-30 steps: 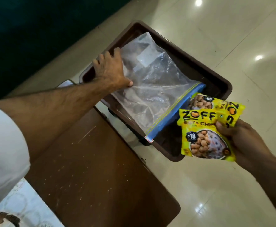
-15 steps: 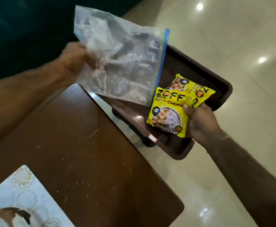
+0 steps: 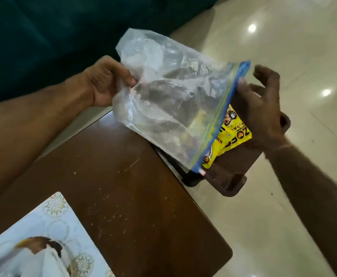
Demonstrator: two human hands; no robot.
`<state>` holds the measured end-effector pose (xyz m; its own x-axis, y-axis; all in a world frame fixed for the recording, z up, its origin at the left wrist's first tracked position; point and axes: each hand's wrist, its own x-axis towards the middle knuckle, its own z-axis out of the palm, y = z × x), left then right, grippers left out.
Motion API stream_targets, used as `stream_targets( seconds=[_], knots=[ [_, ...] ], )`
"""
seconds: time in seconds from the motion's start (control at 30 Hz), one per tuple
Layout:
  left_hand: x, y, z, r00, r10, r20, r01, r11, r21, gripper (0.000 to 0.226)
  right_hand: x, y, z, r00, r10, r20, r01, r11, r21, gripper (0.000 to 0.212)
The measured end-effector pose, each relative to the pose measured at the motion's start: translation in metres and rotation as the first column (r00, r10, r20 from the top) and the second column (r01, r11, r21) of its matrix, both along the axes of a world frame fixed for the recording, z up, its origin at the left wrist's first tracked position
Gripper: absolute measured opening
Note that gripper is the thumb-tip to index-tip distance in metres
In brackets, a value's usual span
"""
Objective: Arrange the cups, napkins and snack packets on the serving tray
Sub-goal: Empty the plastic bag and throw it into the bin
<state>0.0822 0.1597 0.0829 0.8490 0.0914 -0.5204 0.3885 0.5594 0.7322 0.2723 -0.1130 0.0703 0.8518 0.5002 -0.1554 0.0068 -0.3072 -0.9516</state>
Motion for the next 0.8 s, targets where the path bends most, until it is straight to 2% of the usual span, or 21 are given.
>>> stream_targets(
  seconds=[0.07,0.1,0.17,0.2,0.27,0.3,0.37,0.4,0.47,0.57,0.7,0.8],
  knots=[
    [-0.003,-0.003,0.008,0.997,-0.077,-0.013,0.077,0.997,-0.002,0.053,0.01,0.025,0.031,0.938,0.188,-0.29,-0.131,0.97,0.206,0.045],
    [-0.005,-0.004,0.014,0.995,-0.1,-0.03,0.1,0.995,0.009,0.05,0.014,0.037,0.046,0.898,0.22,-0.381,-0.136,0.962,0.235,0.045],
    [-0.01,-0.004,0.023,0.99,-0.119,-0.073,0.121,0.992,0.023,0.048,0.022,0.053,0.072,0.849,0.268,-0.455,-0.221,0.963,0.155,0.042],
    [-0.015,-0.002,0.029,0.988,-0.122,-0.092,0.125,0.992,0.03,0.048,0.023,0.058,0.083,0.805,0.354,-0.477,-0.349,0.931,0.102,0.034],
    [-0.025,0.0,0.046,0.979,-0.15,-0.135,0.159,0.986,0.056,0.045,0.018,0.064,0.102,0.626,0.576,-0.525,-0.657,0.753,0.042,0.023],
    [-0.03,0.0,0.057,0.971,-0.17,-0.167,0.185,0.979,0.081,0.046,0.012,0.067,0.111,0.542,0.645,-0.538,-0.754,0.656,0.026,0.023],
    [-0.042,0.001,0.081,0.962,-0.179,-0.209,0.212,0.966,0.151,0.05,-0.004,0.074,0.125,0.459,0.692,-0.558,-0.821,0.57,0.032,0.025],
    [-0.05,0.001,0.096,0.965,-0.159,-0.208,0.201,0.959,0.201,0.05,-0.015,0.078,0.132,0.462,0.694,-0.552,-0.816,0.577,0.042,0.02],
    [-0.071,0.005,0.129,0.982,-0.032,-0.185,0.091,0.942,0.324,0.045,-0.037,0.087,0.152,0.527,0.666,-0.528,-0.756,0.651,0.066,0.019],
    [-0.115,0.016,0.172,0.953,0.287,-0.103,-0.216,0.874,0.434,0.059,-0.067,0.098,0.191,0.567,0.659,-0.495,-0.644,0.729,0.233,0.018],
    [-0.188,0.022,0.221,0.86,0.51,0.002,-0.502,0.847,0.172,0.075,-0.114,0.118,0.26,0.565,0.709,-0.422,-0.595,0.705,0.386,0.013],
    [-0.243,0.016,0.264,0.842,0.526,0.12,-0.532,0.846,0.031,0.067,-0.16,0.138,0.318,0.54,0.756,-0.369,-0.594,0.653,0.47,0.016]
  ],
)
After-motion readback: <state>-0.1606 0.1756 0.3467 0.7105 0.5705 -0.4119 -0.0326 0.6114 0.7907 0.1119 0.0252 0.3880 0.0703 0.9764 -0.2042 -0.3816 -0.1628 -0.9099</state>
